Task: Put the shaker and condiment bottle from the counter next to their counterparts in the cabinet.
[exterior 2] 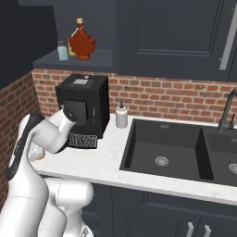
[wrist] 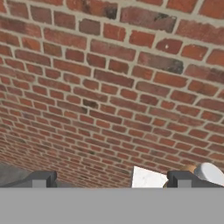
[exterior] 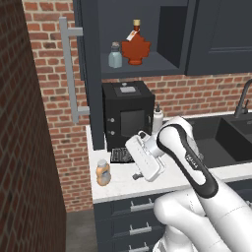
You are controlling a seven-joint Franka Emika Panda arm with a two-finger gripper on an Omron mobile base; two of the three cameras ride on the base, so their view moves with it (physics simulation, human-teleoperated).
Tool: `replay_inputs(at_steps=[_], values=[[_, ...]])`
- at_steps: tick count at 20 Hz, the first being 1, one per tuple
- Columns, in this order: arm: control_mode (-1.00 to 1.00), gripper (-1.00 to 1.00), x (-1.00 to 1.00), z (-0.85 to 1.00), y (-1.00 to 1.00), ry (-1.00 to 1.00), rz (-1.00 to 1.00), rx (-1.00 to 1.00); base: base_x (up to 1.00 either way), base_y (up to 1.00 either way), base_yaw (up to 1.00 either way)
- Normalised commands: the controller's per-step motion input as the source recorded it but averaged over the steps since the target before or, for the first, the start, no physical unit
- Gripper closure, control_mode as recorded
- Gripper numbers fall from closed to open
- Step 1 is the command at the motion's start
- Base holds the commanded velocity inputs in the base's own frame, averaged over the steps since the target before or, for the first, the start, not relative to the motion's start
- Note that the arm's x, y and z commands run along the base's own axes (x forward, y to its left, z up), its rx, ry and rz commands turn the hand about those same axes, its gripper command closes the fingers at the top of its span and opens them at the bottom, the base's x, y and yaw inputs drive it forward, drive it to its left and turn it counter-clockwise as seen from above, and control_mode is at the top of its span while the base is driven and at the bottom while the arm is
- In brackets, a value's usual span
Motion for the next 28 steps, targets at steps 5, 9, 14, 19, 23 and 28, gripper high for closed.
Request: replay_inputs(at_steps=[5,9,14,19,23,28], values=[[-1.0,-1.0,0.04,-0.08,0.05,0.0,0.0,0.0,0.0,0.0,0.0],[-1.0,-1.0,0.03,-0.09,0.01,0.0,0.0,0.0,0.0,0.0,0.0],[-1.0,-1.0,0.06,-0.11,0.0,0.0,0.01,0.0,0.0,0.0,0.0],[-1.0,-1.0,0.14,-0.09,0.0,0.0,0.01,0.0,0.0,0.0,0.0],[-1.0,-1.0,0.21,-0.08,0.03,0.0,0.01,0.0,0.0,0.0,0.0],[-1.0,-1.0,0.24,-0.08,0.01,0.0,0.01,0.0,0.0,0.0,0.0]])
